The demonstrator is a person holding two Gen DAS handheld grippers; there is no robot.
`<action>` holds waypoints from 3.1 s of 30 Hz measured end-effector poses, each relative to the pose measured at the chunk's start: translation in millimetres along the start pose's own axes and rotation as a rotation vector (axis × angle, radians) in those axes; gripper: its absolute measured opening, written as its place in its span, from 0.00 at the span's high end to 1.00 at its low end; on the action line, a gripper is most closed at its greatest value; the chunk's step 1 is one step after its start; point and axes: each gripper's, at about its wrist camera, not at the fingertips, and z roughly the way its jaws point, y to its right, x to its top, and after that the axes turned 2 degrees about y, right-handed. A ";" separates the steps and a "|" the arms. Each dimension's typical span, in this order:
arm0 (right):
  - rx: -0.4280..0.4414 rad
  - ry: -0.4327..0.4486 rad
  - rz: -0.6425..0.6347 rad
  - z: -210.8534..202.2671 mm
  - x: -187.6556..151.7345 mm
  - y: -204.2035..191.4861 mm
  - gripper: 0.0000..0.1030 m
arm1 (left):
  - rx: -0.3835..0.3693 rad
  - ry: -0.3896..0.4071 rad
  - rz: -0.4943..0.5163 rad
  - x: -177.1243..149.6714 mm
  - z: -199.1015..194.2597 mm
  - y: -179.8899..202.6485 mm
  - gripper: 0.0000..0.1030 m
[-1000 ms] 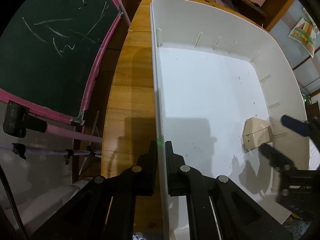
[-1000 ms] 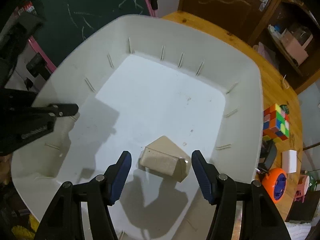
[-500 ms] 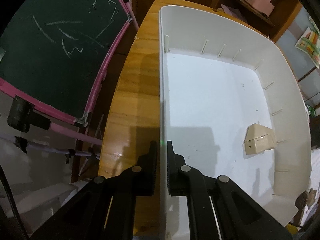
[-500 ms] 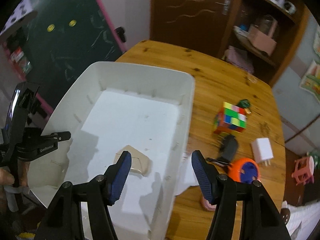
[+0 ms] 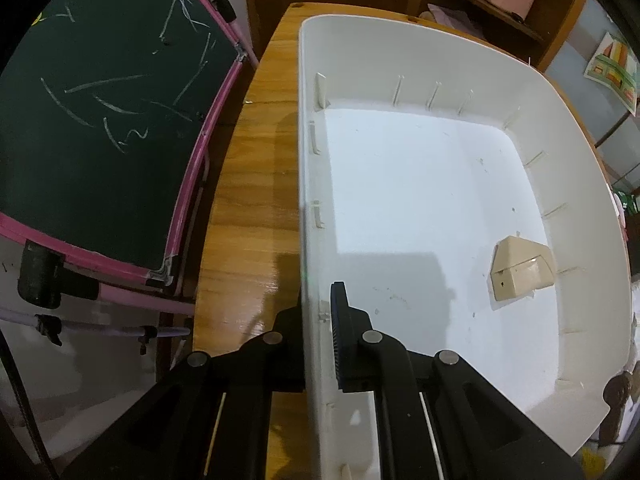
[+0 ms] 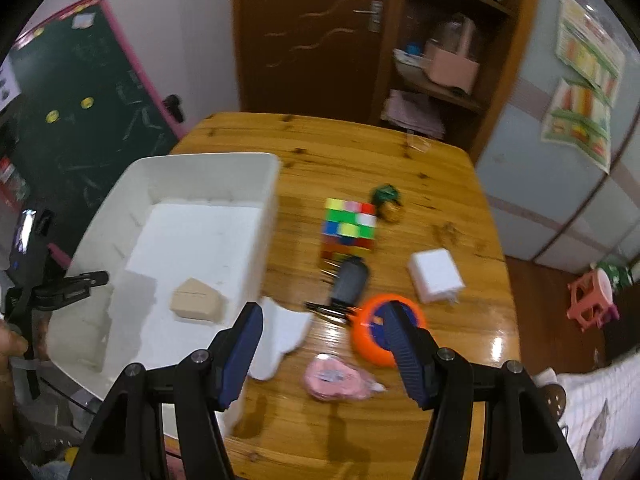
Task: Organize rigid objects
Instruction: 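Grasp the orange-and-blue tape reel with the right tool, then carry the tape reel into the white tray and release it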
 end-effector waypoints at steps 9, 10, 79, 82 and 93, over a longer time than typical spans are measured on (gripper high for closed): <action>-0.034 -0.063 0.105 11.9 -24.9 43.4 0.38 | 0.019 -0.002 0.031 -11.2 -6.8 9.8 0.87; -0.034 -0.069 0.111 13.9 -26.6 45.6 0.38 | 0.013 -0.009 0.023 -12.5 -6.7 8.8 0.87; 0.073 -0.145 0.212 110.5 -28.9 85.2 0.22 | 0.020 -0.078 0.022 -32.0 -3.3 14.6 0.87; 0.077 -0.103 0.217 86.8 -17.8 79.7 0.21 | 0.008 -0.073 0.017 -32.2 -3.3 11.8 0.87; 0.158 0.051 0.091 4.9 41.4 17.6 0.21 | -0.031 -0.070 0.001 -31.6 -3.4 2.8 0.87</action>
